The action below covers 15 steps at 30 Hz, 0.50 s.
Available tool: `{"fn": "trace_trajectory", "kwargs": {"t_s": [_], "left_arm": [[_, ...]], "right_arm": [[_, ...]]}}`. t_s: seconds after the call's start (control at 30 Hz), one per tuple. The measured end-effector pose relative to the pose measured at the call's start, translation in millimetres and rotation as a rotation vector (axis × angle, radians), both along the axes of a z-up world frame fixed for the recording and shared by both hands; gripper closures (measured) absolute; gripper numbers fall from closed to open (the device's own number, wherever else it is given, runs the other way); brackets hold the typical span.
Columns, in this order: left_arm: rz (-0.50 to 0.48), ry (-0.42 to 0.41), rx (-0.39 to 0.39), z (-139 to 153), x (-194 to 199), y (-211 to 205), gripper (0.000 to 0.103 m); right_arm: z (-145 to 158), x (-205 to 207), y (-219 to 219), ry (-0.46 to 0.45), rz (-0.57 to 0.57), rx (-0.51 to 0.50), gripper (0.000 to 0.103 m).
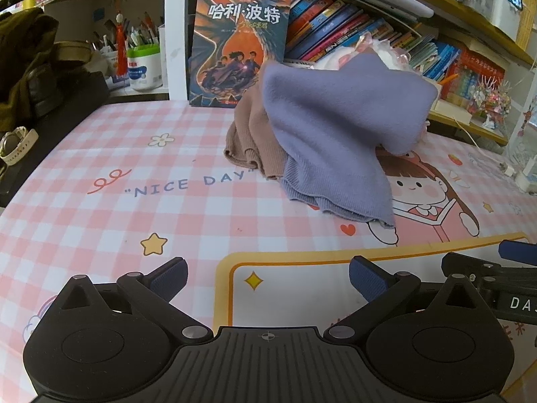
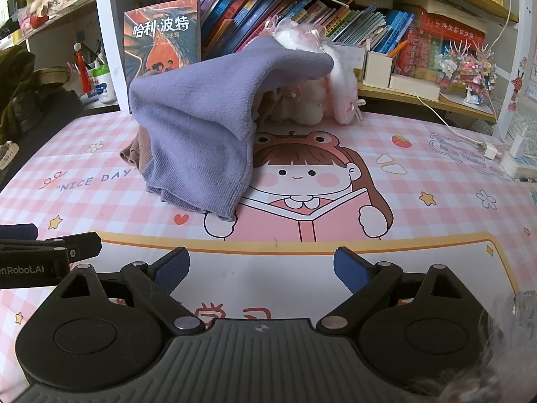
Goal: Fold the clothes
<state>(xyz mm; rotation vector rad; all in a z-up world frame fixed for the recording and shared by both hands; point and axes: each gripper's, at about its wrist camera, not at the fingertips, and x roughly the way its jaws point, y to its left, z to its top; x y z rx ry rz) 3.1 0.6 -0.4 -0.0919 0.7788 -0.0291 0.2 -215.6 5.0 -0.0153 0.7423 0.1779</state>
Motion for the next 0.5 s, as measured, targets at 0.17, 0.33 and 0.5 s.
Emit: {"fn": "trace_trajectory", "kwargs": {"t_s": [0.17,0.33,0.5], "left_arm": [[0.000,-0.003,-0.001,-2.3,-4.2,1.6,0.000],[0.001,-0.004,0.001,-2.4,-2.0,1.1,0.000],[0.002,-0.006,-0.001,-2.2,-3.6,1.0,0.000]], "right_arm": [[0.0,0.0,0.1,0.000,0.000,-0.002,0.010],[-0.4,0.3,0.7,0.001,-0.001,-0.001,0.010],[-0.1,1.5,1.3,0.001,-0.002,-0.001,0.010]]}}
